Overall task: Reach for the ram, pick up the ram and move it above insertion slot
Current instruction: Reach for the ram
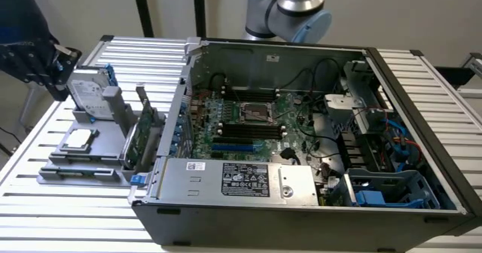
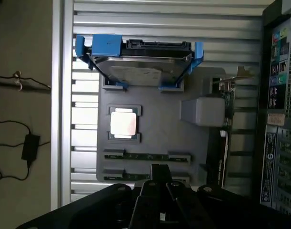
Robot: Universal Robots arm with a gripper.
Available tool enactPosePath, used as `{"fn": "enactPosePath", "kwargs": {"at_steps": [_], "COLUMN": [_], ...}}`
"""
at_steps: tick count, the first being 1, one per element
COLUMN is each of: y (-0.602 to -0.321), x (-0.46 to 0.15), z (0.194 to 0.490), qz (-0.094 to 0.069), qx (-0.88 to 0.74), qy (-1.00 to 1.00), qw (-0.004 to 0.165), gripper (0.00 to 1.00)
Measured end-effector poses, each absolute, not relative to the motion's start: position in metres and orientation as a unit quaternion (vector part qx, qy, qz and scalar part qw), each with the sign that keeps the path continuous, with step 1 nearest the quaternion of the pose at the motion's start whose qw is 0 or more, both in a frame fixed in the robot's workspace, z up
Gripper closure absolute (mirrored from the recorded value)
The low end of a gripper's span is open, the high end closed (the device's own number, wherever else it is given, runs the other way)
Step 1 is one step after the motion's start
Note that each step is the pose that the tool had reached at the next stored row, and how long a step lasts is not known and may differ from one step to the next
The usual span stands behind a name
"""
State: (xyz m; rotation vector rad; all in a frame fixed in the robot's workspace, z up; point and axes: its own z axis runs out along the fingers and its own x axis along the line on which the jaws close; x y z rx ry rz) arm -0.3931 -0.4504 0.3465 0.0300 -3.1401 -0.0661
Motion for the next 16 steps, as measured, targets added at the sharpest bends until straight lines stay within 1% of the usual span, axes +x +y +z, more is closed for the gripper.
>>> {"fn": "enactPosePath", "kwargs": {"at_steps": [9,16], "y": [-0.490,-0.495], "x": [-0.394,-0.394], "z": [0.346,0.346], "qz": [-0.021,-0.021], "qx": [0.010,0.013], "qy": [-1.000,-1.000], "qw": [0.000,0.001], "gripper": [0.89,0.89]}}
